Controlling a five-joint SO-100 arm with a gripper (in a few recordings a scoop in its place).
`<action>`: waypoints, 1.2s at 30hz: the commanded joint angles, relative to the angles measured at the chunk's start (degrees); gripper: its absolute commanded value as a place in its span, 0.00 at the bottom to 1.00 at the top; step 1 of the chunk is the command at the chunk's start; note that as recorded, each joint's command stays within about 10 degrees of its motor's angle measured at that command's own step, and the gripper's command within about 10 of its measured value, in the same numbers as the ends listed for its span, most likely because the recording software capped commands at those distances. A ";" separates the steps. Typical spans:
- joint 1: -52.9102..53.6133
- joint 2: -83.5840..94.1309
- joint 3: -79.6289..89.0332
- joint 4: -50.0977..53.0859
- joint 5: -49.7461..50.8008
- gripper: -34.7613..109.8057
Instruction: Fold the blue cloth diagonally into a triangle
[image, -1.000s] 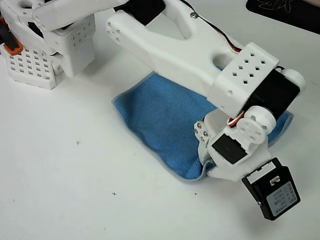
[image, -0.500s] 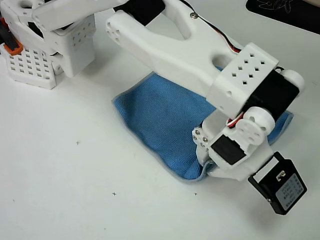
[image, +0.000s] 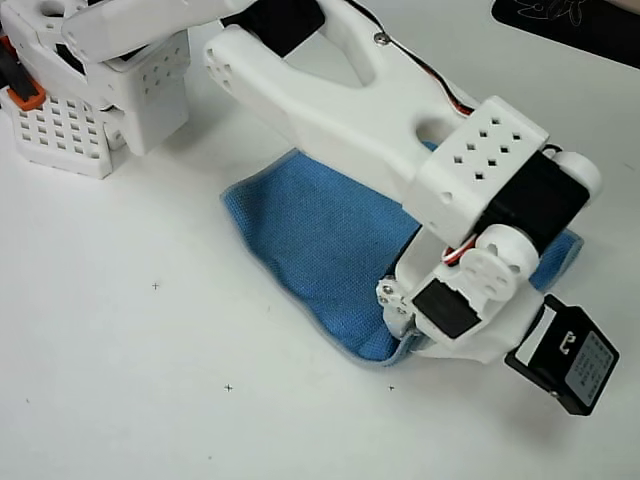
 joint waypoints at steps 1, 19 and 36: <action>-1.93 10.00 -7.47 2.02 -3.69 0.24; 0.18 15.45 11.78 2.02 25.03 0.24; -4.22 21.43 -4.22 2.29 29.71 0.24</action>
